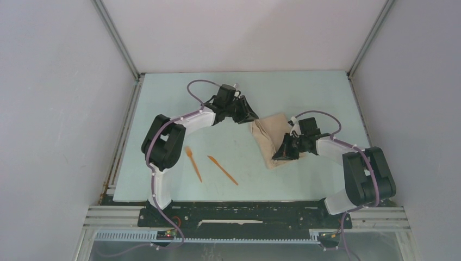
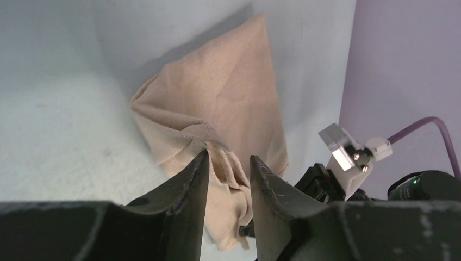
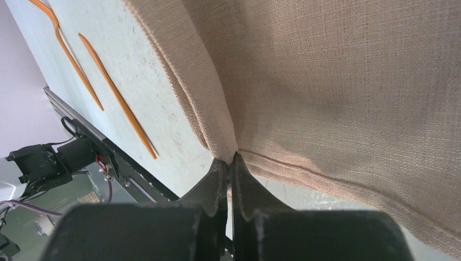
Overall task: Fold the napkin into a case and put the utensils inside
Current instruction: Pick up the lower triangle-folded napkin from the center of the board.
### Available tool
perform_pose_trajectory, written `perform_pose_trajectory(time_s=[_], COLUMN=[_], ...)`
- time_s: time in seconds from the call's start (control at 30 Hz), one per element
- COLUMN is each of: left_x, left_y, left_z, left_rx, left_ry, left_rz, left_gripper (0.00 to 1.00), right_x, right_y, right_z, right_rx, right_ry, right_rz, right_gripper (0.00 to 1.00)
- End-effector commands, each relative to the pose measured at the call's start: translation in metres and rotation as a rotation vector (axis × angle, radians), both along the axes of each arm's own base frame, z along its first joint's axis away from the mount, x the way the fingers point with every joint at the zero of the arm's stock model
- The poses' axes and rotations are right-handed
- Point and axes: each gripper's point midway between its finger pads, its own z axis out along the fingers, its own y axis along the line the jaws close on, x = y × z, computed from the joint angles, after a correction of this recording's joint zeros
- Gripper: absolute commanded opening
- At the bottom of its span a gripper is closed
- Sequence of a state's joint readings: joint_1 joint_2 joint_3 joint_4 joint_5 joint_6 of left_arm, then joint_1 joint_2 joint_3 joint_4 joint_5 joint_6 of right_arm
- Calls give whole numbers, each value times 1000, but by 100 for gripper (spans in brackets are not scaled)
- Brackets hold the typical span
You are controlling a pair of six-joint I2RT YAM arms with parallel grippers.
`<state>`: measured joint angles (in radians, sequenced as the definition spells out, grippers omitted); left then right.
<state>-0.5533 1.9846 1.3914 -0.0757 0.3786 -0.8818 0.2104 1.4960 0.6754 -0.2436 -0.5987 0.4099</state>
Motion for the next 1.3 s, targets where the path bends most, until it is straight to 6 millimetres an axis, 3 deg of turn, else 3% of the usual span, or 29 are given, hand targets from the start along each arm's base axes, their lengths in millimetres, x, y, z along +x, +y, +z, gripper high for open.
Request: perform_pose_trajectory(time_s=[0.0,0.4,0.5,0.7,0.9,1.03,1.27], left_x=[13,37,36,28,8,3,8], left_y=[-30,-59,-67,-45,-26,-25,-45], left_z=[17,6,14,45,47,39,20], left_rx=[-81,-134,-156,-19,17,3,-93], left_ry=[-37,-47,-65,-190,-209,-194,-135], left_rz=[-27,-61,-109,-118,-102,-98,-112], left_gripper=[38,38,46,69,70,60,33], right_x=[2,5,3,0,2,3,4], right_y=[-4,-15,-17,-25,-28,-28,-30], right_z=[4,-1,-3,-7,-7,-7,-7], right_rx=[-8,-11,-2,17,33,48,51], right_ry=[-28,13,35,79,91,96,90], right_rz=[-3,-73,-101,-179,-211,-213,-215], right_gripper=[0,0,0,0,0,0,0])
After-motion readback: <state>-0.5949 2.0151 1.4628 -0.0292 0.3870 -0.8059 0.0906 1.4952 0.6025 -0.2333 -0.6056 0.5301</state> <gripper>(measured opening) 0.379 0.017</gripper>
